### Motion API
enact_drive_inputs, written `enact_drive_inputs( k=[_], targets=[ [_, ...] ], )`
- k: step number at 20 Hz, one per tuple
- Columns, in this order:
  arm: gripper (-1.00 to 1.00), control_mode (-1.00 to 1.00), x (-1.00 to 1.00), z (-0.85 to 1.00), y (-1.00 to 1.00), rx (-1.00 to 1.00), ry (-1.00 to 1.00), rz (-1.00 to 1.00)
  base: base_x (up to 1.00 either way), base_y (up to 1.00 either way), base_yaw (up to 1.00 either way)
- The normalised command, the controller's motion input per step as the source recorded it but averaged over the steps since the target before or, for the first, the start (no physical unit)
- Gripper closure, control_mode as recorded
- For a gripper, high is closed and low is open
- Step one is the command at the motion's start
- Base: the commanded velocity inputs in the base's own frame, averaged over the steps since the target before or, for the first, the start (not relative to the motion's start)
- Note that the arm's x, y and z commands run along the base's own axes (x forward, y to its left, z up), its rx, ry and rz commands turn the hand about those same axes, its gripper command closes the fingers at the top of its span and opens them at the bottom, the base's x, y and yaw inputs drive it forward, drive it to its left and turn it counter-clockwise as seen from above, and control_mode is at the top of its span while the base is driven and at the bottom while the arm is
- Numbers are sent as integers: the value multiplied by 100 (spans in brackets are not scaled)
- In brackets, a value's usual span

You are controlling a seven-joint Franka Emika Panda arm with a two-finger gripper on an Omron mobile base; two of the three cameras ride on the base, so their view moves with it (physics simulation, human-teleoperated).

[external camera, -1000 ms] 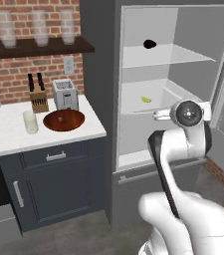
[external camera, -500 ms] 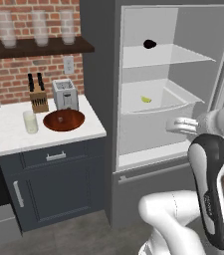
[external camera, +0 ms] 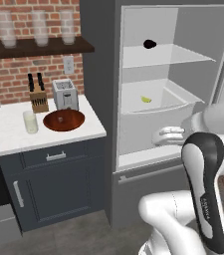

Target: Grab a lemon wedge from the fridge and one ice cube from the ice bowl, and put them in the glass of lemonade.

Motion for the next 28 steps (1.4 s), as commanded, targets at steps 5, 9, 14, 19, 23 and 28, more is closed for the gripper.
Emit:
enact_drive_inputs(
  k=[5, 9, 14, 19, 23, 28],
  targets=[
    [-100, -100, -12, -9, 49, -33, 11, 0, 0, 0, 0],
    [-100, -100, -17, -9, -13, -8, 2, -2, 0, 0, 0],
    [-100, -100, -19, -6, -35, 0, 0, -4, 0, 0, 0],
    [-100, -100, -22, -5, -33, 0, 0, -2, 0, 0, 0],
    [-100, -100, -6, -2, -7, 0, 0, 0, 0, 0, 0],
    [-100, -100, 0, 0, 0, 0, 1, 0, 0, 0, 0]
  ],
)
